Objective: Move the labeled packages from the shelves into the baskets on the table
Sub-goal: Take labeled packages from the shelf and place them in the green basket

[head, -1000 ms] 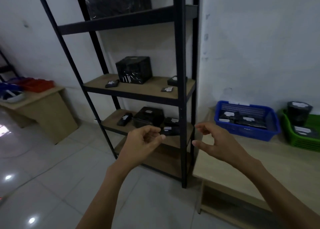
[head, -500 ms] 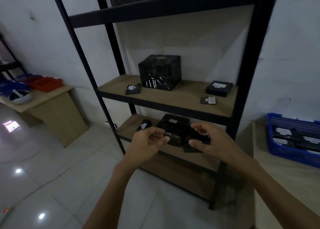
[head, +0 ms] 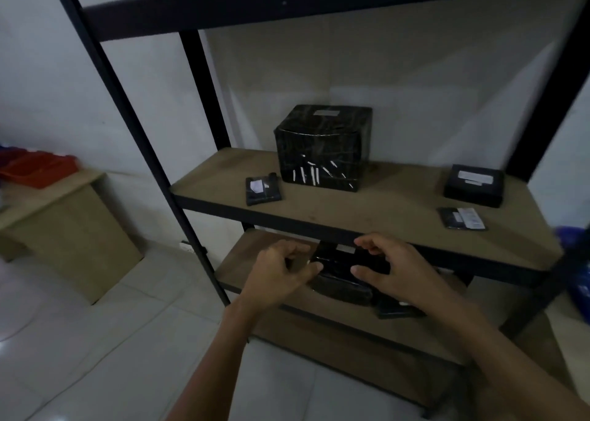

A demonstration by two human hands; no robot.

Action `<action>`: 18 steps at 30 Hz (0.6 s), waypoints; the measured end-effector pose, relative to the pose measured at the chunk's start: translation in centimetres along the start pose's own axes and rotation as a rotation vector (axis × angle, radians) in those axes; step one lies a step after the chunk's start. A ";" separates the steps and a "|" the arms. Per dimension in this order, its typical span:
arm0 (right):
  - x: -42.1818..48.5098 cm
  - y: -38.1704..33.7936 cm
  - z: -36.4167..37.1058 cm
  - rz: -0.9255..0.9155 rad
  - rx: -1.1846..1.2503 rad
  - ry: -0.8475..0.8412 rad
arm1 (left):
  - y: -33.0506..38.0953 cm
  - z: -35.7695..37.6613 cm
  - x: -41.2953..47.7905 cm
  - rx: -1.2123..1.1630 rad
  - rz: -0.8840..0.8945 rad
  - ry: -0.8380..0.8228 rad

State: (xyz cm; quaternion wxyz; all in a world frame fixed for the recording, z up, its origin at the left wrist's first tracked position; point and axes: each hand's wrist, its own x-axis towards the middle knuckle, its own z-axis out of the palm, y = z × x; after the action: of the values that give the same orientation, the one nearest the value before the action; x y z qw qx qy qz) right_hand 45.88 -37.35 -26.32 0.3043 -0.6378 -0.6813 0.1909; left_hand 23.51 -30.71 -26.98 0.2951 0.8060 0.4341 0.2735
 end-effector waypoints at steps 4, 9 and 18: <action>6.0 0.5 0.9 -0.036 -0.020 0.004 | -3.5 -0.2 4.7 0.063 0.086 0.005; 12.3 0.8 0.7 -0.063 -0.076 0.119 | -6.1 0.7 10.7 0.172 0.136 0.054; 22.3 -0.4 -1.5 -0.153 -0.562 0.378 | -9.8 2.0 17.0 0.321 0.218 -0.081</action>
State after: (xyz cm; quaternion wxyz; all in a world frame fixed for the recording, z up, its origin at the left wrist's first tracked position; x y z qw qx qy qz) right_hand 46.53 -15.60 -21.16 0.2510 -0.6677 -0.6847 -0.1493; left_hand 27.70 -12.15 -32.20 0.1485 0.8953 0.3700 0.1985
